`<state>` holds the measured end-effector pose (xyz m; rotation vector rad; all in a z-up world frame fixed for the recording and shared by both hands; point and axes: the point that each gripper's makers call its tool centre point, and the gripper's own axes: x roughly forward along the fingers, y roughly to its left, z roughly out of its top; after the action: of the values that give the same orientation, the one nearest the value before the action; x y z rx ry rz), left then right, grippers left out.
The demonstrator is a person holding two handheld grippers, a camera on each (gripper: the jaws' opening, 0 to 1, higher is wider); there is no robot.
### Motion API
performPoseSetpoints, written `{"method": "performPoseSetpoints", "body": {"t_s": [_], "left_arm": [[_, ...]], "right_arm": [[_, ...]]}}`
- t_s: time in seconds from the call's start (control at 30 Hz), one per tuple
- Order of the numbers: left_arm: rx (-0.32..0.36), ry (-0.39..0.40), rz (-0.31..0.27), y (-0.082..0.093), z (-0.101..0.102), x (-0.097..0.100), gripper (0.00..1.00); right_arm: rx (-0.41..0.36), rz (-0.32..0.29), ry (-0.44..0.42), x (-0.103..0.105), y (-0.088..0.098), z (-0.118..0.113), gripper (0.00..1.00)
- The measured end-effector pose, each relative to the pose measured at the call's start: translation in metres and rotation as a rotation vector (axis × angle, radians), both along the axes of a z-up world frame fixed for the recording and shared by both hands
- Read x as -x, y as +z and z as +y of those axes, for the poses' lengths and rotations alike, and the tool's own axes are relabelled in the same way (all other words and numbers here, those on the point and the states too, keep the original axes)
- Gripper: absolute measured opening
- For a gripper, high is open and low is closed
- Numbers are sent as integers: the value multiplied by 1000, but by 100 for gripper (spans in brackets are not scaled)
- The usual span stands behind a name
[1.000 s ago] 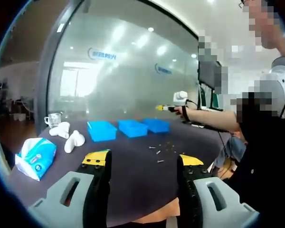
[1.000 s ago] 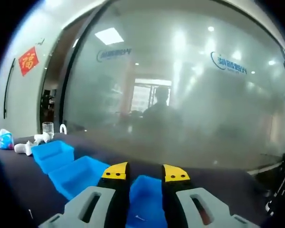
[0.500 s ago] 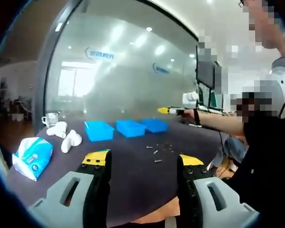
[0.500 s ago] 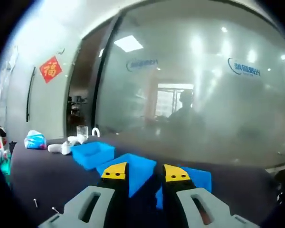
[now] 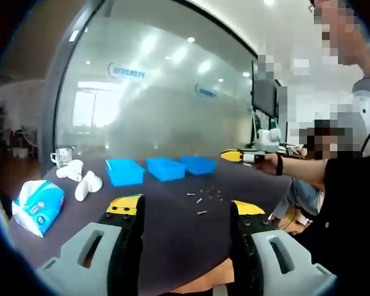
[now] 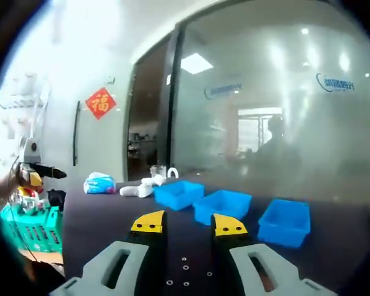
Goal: Sort the screws, nuts, and washers into the corresponding bins
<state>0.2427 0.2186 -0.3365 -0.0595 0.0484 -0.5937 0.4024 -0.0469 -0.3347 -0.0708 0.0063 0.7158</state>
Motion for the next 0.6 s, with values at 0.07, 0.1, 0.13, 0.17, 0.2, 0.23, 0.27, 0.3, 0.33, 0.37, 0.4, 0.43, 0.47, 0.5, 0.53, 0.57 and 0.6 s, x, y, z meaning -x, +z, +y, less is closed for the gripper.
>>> {"method": "performPoseSetpoints", "body": {"t_s": [0.07,0.1,0.13,0.17,0.2,0.23,0.27,0.3,0.33,0.37,0.4,0.43,0.47,0.5,0.53,0.57,0.6], "left_arm": [[2,-3,2,-1,-2,0,54],[1,-5,2,-1,-3,0,54],[2,-7,1,-1,-5,0,54],[3,-10,1,-1,-6,0,54],[4,-12,0,-1,-7,0,54],[6,-14,-1,0,-8,0,54],[6,-16,-2,0,-9,0,54],[5,-18,-2,0,-10,0,54],[2,-20,-3,-1,-11,0,54],[0,-22,-2,-1,-11,0,54],[-2,-24,-2,-1,-12,0,54],[-4,-26,-3,-1,-13,1,54],[-4,-28,-4,-1,-13,1,54],[-5,-30,-5,0,-14,2,54],[-7,-33,-6,0,-15,3,54],[-10,-34,-6,0,-16,3,54],[-13,-36,-7,0,-16,4,54]], "right_arm": [[1,7,0,5,-5,-3,24],[0,10,2,7,-8,-5,24],[8,10,4,11,-10,-6,24],[13,8,3,13,-12,-8,24],[17,4,5,16,-14,-9,24],[18,2,9,19,-15,-11,24],[26,1,16,21,-17,-13,25],[29,-3,32,24,-19,-13,26],[28,2,48,28,-21,-13,27],[29,9,58,31,-23,-15,27],[32,14,67,35,-25,-16,27],[35,21,74,38,-26,-17,27],[35,23,80,41,-27,-17,27],[36,26,88,44,-28,-17,27],[37,28,95,48,-28,-18,27],[39,34,101,51,-29,-18,27],[44,35,107,54,-29,-18,27]]}}
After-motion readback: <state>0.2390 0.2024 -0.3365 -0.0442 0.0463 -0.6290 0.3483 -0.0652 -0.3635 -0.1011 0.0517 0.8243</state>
